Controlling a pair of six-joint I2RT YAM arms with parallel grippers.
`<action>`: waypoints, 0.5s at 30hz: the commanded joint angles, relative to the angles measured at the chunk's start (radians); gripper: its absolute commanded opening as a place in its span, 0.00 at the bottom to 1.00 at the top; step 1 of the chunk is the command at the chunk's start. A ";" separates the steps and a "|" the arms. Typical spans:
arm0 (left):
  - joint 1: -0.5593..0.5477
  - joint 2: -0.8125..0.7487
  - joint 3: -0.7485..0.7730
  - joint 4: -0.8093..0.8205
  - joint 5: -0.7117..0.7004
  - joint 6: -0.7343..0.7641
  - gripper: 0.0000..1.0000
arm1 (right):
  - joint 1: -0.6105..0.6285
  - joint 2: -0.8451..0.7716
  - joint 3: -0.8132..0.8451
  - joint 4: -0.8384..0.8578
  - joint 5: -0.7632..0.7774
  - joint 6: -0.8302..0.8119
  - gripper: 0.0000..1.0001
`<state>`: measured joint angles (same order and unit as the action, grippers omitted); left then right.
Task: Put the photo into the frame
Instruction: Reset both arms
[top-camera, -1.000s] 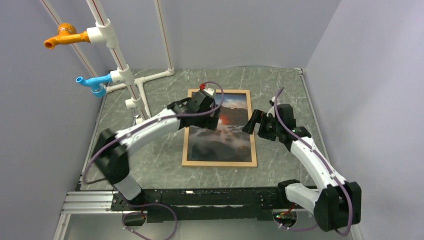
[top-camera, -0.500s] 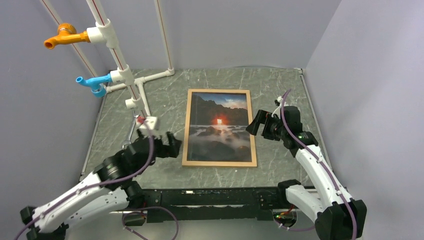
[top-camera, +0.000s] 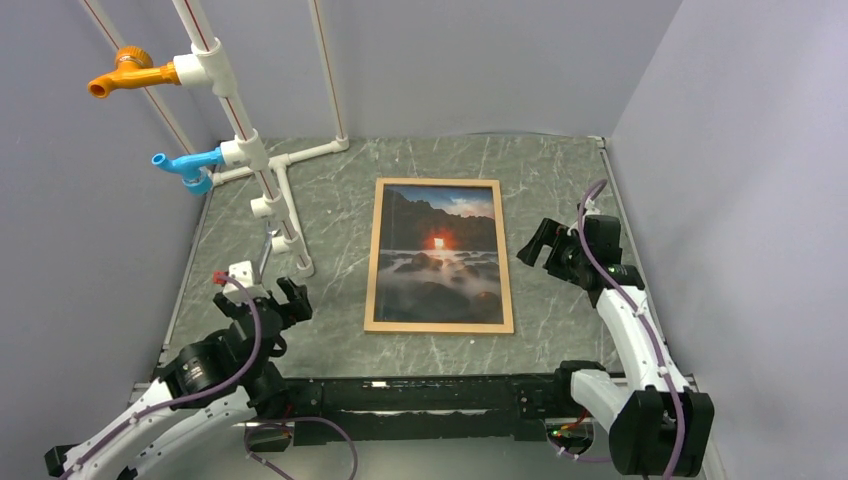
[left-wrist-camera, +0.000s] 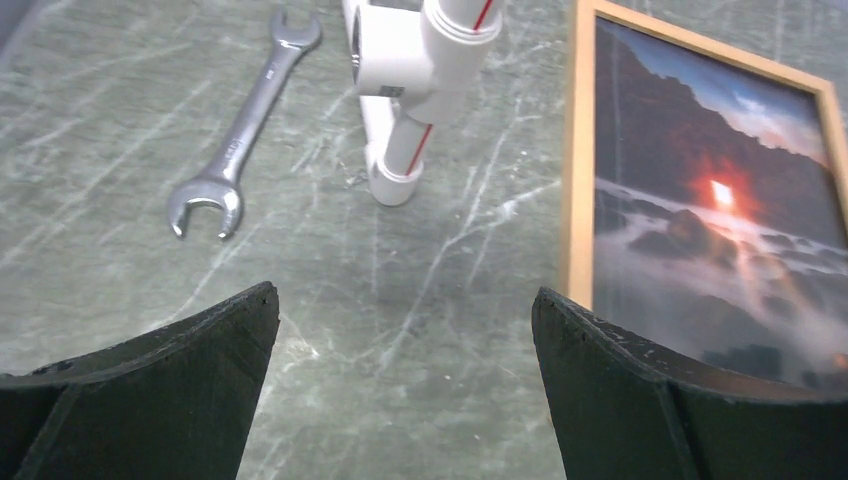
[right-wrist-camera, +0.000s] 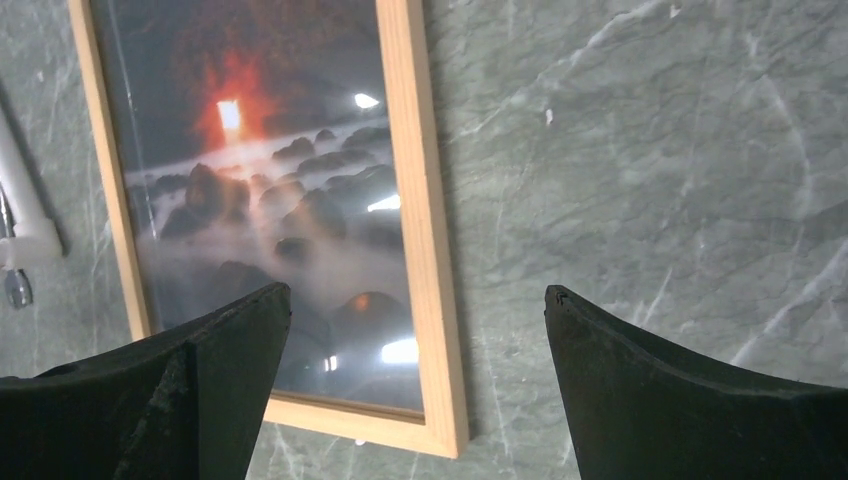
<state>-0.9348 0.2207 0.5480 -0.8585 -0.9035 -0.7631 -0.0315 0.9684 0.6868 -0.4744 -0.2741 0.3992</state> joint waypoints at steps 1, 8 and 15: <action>0.008 0.047 -0.024 0.096 -0.102 0.100 0.99 | -0.035 0.023 -0.015 0.104 -0.015 -0.037 1.00; 0.365 0.201 -0.099 0.443 0.287 0.338 0.99 | -0.060 0.001 -0.084 0.239 -0.050 -0.068 1.00; 0.681 0.392 -0.168 0.728 0.576 0.486 0.99 | -0.060 -0.097 -0.185 0.355 0.034 -0.131 1.00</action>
<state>-0.3405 0.5426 0.3893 -0.3752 -0.5282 -0.4080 -0.0864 0.9295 0.5434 -0.2577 -0.2905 0.3248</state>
